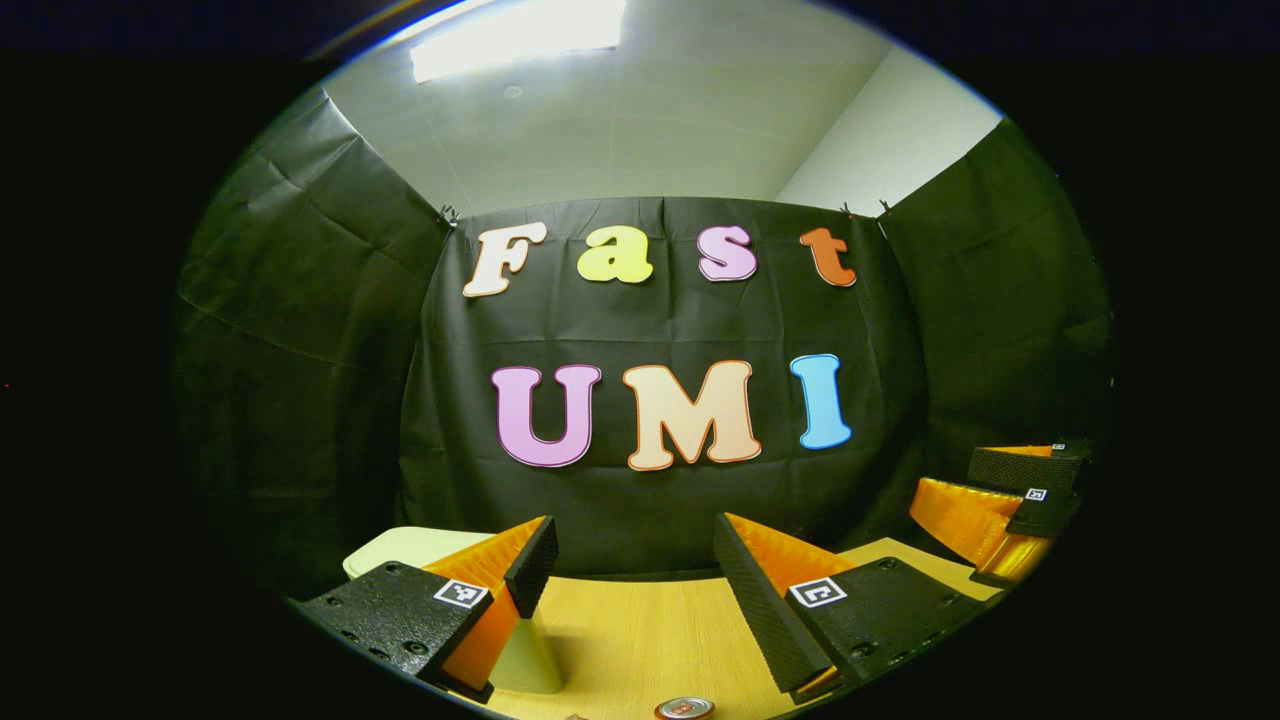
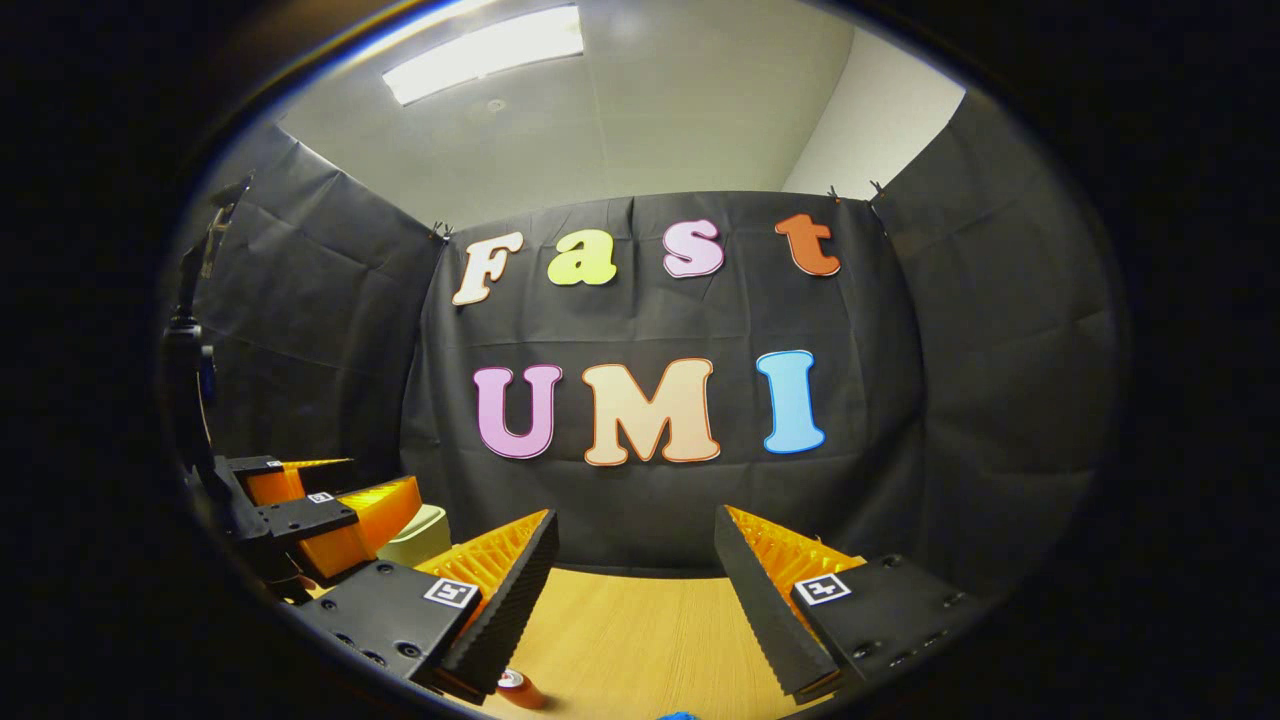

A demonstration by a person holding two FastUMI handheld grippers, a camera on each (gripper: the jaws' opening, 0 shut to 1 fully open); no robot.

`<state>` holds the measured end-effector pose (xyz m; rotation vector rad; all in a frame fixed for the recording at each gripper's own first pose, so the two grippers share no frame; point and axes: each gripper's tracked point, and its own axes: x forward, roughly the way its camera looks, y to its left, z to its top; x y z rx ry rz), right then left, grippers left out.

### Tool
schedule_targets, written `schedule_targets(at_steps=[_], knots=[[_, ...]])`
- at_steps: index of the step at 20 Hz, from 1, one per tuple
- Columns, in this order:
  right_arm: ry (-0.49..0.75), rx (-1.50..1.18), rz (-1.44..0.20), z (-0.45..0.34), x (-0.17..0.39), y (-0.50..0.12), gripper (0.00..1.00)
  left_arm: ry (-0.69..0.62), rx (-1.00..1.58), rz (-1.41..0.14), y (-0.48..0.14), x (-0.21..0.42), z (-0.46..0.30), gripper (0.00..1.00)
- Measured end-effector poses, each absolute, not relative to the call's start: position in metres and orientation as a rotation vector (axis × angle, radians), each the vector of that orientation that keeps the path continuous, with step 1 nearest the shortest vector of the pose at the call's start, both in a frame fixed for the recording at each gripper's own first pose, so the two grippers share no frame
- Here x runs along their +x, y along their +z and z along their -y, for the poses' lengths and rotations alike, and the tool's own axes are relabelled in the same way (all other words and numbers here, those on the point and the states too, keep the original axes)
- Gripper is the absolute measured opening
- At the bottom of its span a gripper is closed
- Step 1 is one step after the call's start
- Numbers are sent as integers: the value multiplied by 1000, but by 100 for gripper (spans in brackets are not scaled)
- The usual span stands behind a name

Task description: Press the lid of the desktop garbage bin to open it, pick up the crumpled paper on the desktop and throw it into the bin, then pick up the pop can on the desktop and drop it into the bin, and finally close the garbage bin lid.

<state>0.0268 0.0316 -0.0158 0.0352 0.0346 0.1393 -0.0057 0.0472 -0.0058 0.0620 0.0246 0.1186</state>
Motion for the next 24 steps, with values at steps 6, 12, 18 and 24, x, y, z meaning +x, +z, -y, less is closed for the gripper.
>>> schedule_targets(at_steps=[6,12,18,24], knots=[[142,21,-41,-32,27,-18,98,142,72,-34,-5,-8,-59,41],[144,9,-47,-36,27,-21,98,203,27,-93,-17,-11,-90,0],[141,-3,-53,-44,25,-26,98,338,101,-94,-12,-2,-172,0],[123,-13,-81,-49,25,-38,98,426,121,-152,-38,12,-239,0]])
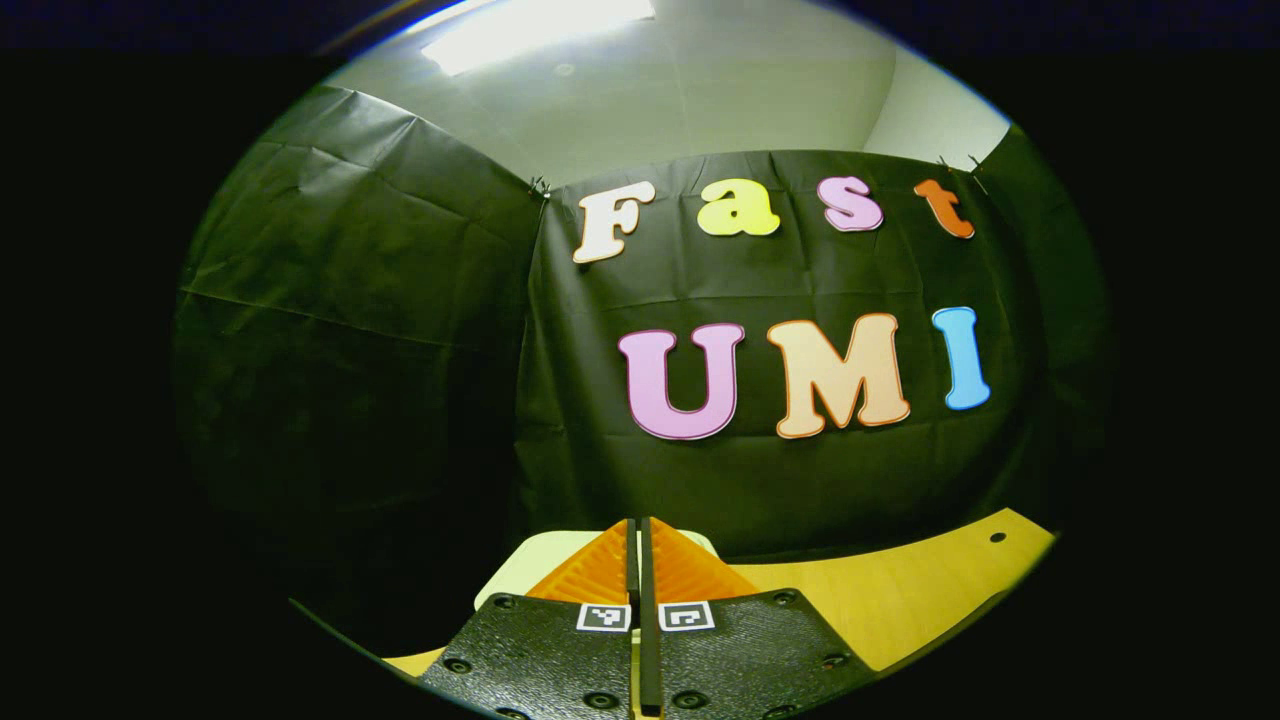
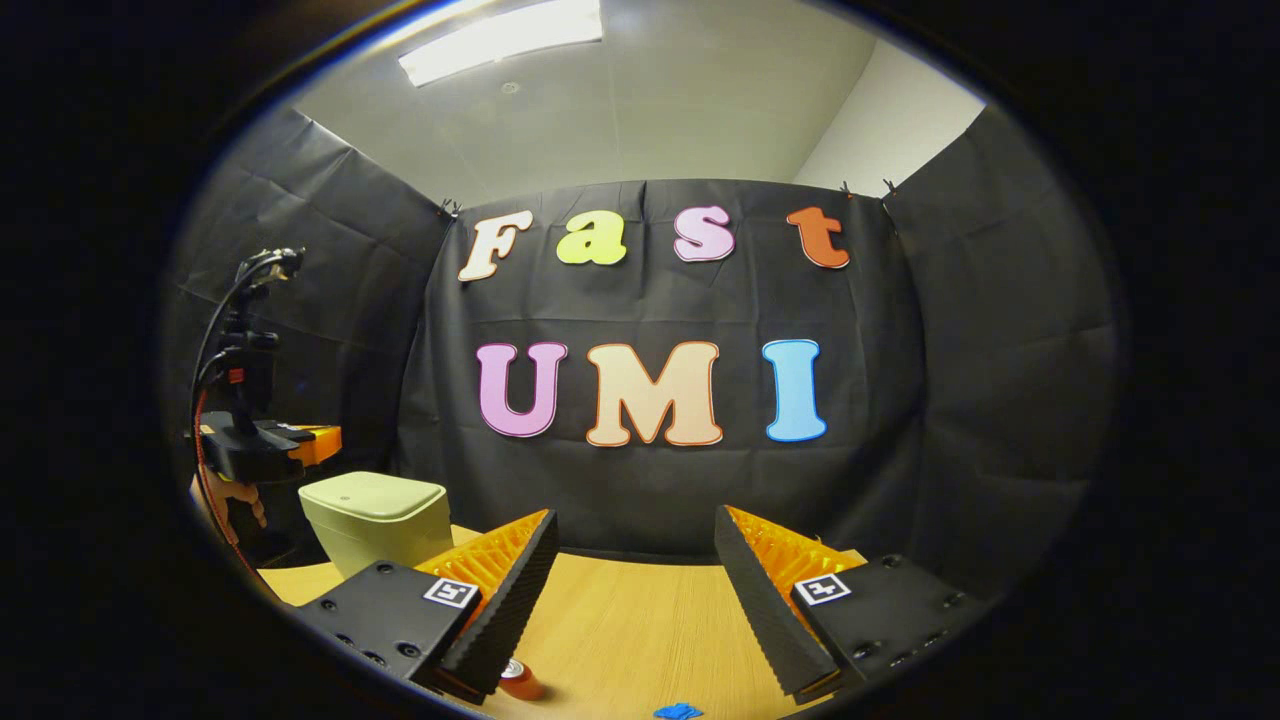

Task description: Press the lid of the desktop garbage bin to open it, pick up the crumpled paper on the desktop and throw it into the bin, then pick up the pop can on the desktop and drop it into the bin, and finally close the garbage bin lid.

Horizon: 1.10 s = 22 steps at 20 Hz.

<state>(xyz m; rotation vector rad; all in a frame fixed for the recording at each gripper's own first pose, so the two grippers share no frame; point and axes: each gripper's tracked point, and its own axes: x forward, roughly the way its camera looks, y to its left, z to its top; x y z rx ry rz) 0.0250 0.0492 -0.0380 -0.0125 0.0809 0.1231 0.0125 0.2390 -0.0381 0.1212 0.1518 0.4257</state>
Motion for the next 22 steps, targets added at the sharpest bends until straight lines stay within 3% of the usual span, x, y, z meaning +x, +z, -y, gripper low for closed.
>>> schedule_targets(at_steps=[9,13,17,20,22], knots=[[69,-34,-147,-41,26,-60,98,451,14,-368,-136,8,-272,0],[45,-47,-160,-32,29,-66,100,455,41,-225,-127,13,-275,0],[59,-50,-185,-30,31,-78,98,471,74,-196,-119,8,-271,0],[62,-57,-195,-22,37,-82,98,402,96,-182,-103,12,-247,0],[68,-58,-203,-19,42,-87,98,348,104,-133,-84,14,-227,6]])
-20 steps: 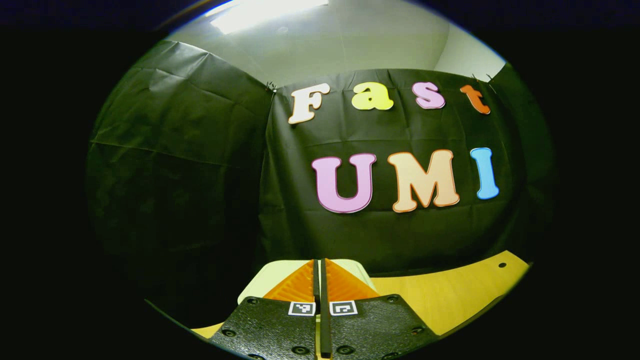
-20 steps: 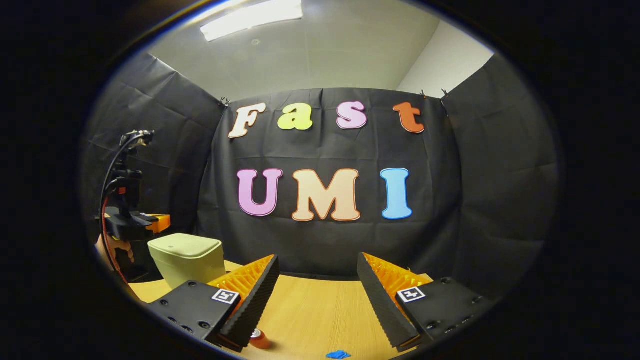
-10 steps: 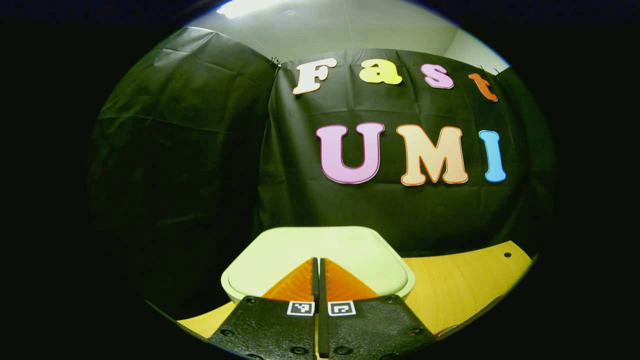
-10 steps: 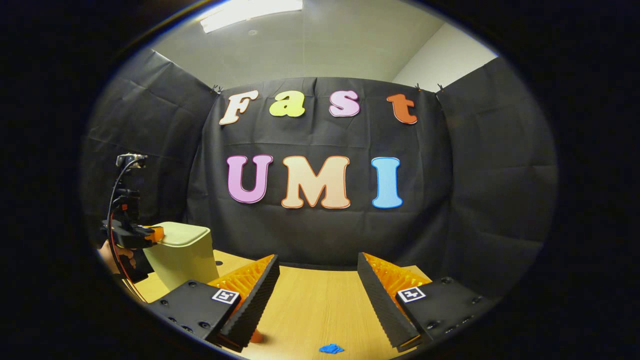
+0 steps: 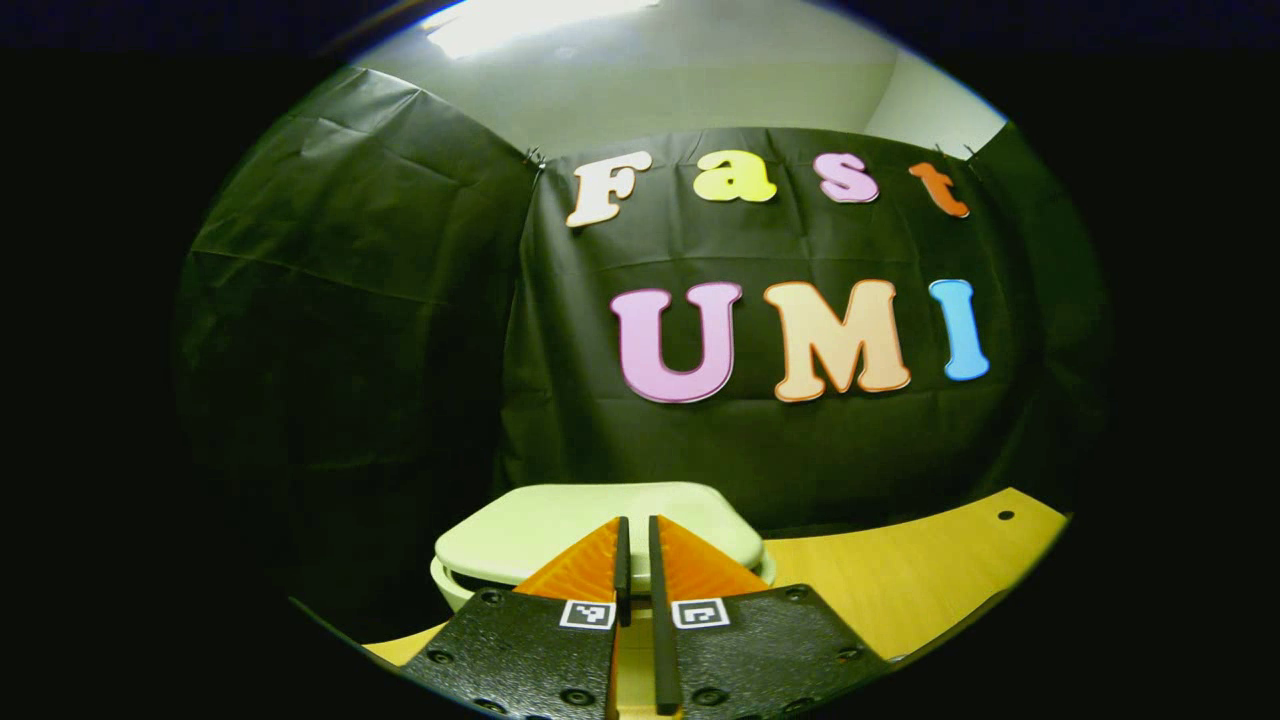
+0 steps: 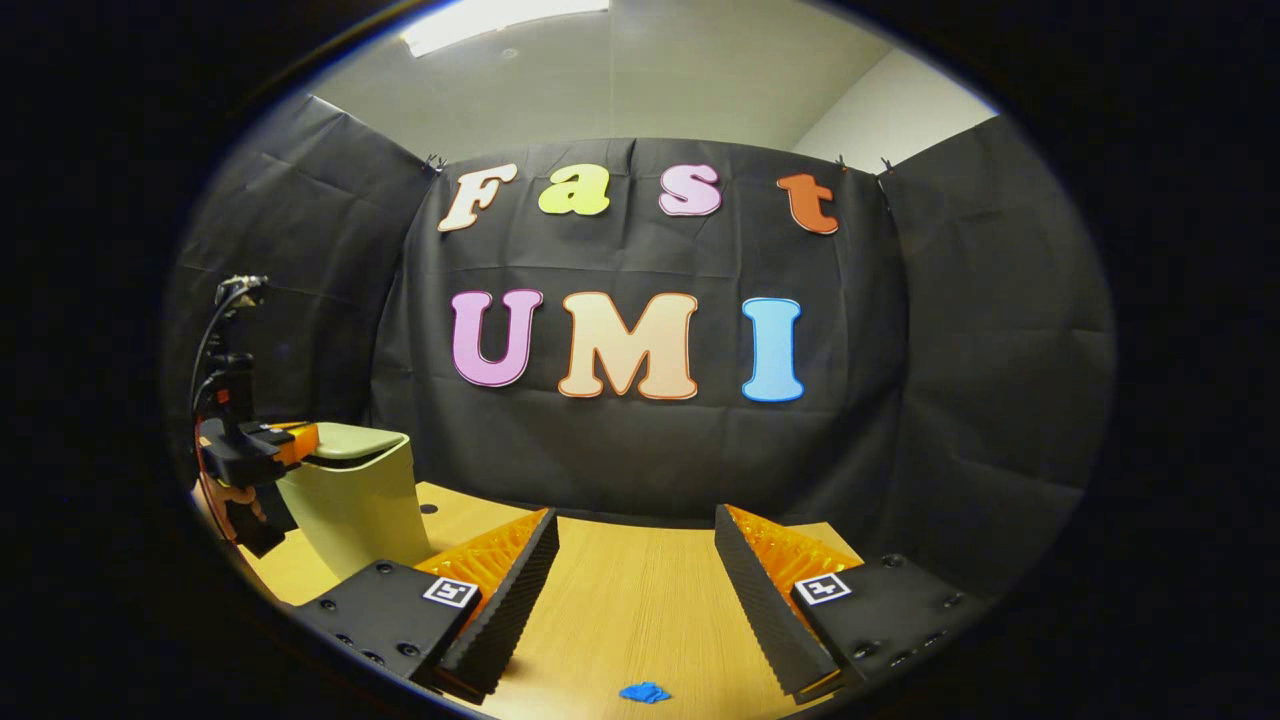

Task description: Press the lid of the desktop garbage bin to open it, pick up the crumpled paper on the desktop and throw it into the bin, then pick up the pop can on the desktop and drop it into the bin, and finally close the garbage bin lid.

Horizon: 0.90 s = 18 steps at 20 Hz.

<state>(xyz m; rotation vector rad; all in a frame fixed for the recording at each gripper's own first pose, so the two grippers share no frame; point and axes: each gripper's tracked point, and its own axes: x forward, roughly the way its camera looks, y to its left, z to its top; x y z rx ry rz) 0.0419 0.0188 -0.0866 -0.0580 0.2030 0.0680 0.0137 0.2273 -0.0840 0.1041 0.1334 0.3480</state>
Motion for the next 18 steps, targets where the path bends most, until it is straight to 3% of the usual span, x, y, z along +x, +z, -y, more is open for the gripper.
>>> schedule_targets(at_steps=[7,12,18], knots=[[96,-65,-291,-9,54,-128,100,234,41,-56,-43,-4,-172,84],[140,-82,-484,-2,55,-204,99,235,34,-13,-12,-21,-152,90],[173,-121,-717,13,47,-310,99,257,65,39,20,-37,-135,90]])
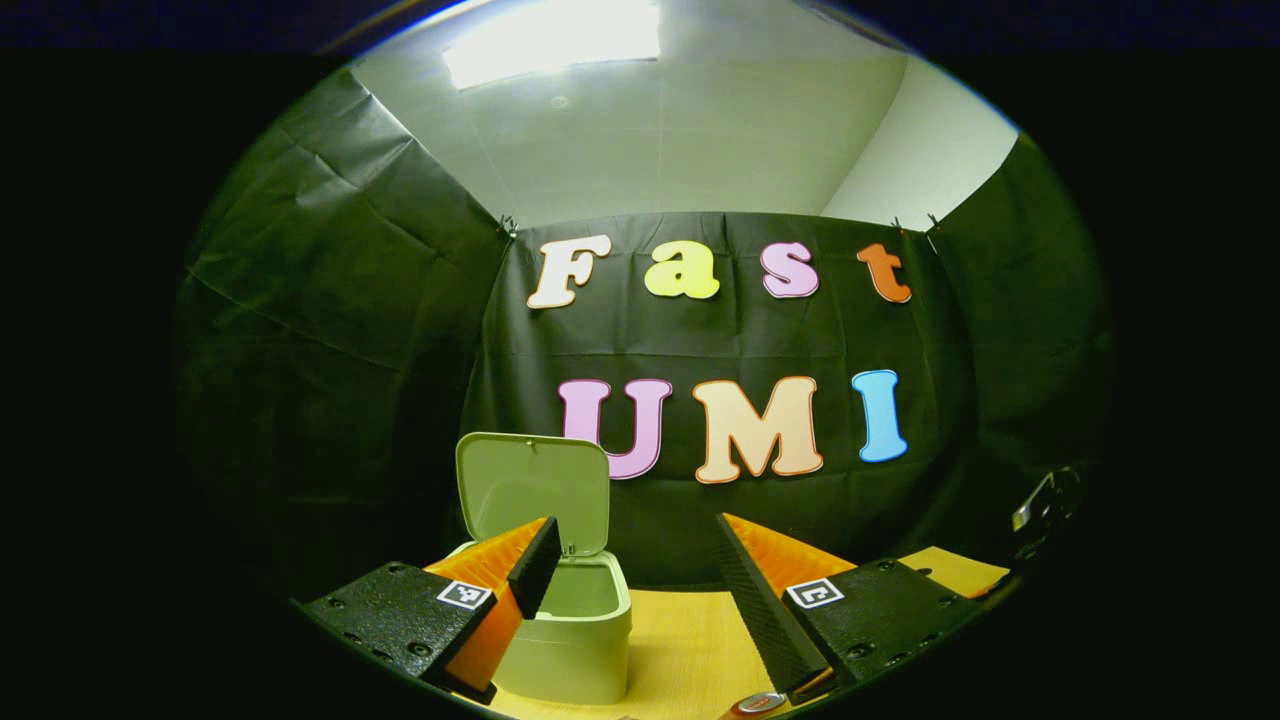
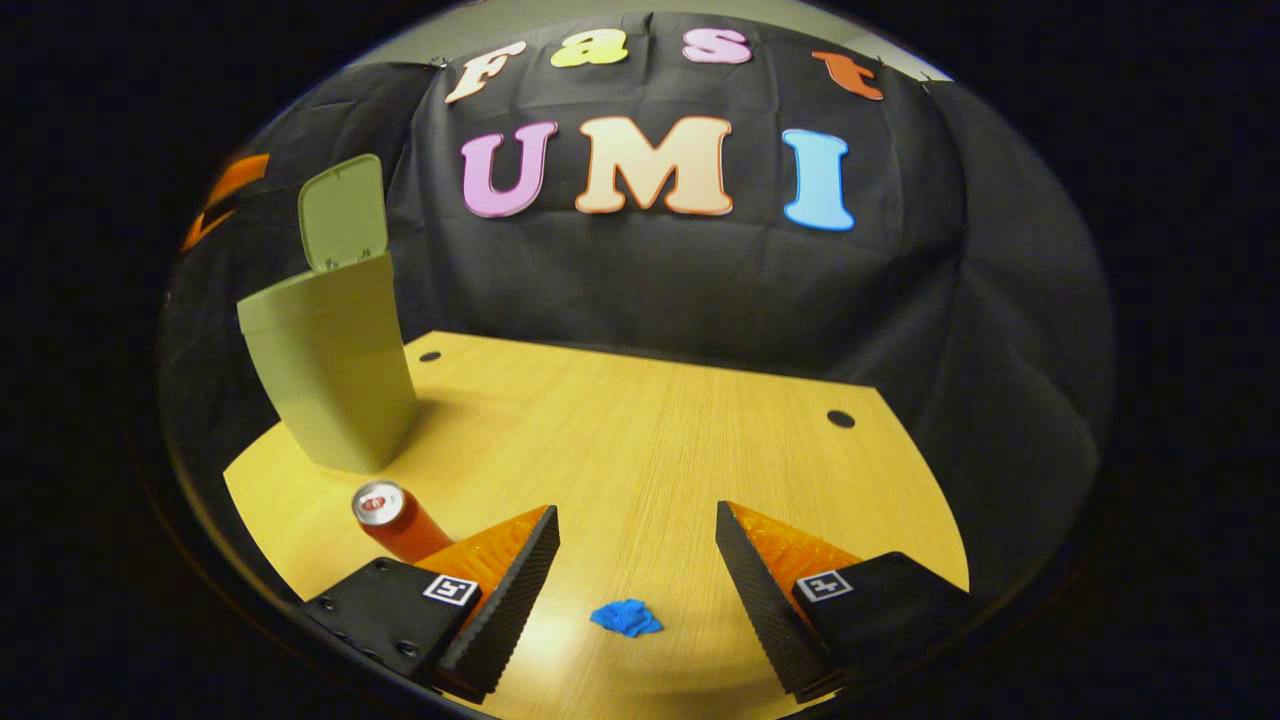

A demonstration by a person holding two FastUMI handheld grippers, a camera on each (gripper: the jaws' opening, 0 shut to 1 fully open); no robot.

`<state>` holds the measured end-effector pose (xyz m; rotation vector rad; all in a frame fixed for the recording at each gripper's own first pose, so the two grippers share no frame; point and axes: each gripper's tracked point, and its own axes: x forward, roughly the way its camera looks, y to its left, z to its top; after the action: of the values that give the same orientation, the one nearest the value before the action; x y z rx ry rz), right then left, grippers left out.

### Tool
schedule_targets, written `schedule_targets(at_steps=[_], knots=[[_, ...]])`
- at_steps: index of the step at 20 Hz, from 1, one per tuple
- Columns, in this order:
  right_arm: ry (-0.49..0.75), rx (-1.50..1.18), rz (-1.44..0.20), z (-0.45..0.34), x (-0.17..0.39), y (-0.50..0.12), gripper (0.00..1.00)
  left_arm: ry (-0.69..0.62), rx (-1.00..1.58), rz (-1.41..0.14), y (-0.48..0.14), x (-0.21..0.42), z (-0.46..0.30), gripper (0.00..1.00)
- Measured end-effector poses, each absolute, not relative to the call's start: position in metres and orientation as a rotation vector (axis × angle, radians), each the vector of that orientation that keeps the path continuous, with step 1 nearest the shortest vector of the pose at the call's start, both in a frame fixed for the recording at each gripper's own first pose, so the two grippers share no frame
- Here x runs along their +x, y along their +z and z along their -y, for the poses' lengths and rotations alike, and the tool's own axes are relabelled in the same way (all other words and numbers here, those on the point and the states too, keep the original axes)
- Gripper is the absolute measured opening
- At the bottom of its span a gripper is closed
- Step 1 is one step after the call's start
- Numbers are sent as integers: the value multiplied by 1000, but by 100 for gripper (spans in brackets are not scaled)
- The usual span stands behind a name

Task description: Press the lid of the desktop garbage bin to open it, pick up the crumpled paper on the desktop and throw it into the bin, then pick up the pop can on the desktop and drop it into the bin, and finally close the garbage bin lid.

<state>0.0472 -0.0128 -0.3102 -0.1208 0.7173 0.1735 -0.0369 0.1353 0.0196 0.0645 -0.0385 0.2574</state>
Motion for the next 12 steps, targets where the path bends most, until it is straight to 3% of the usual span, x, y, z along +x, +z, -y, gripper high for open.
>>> schedule_targets(at_steps=[5,8,10,11,12], knots=[[217,-119,-923,16,37,-378,97,287,96,28,23,-50,-126,89],[236,-115,-1016,20,25,-408,85,306,112,20,22,-55,-119,90],[252,-121,-1091,24,12,-428,67,323,115,8,17,-58,-116,89],[258,-125,-1084,24,11,-428,43,333,113,-1,13,-59,-114,89],[263,-146,-1067,25,19,-431,41,341,108,-11,9,-62,-112,90]])
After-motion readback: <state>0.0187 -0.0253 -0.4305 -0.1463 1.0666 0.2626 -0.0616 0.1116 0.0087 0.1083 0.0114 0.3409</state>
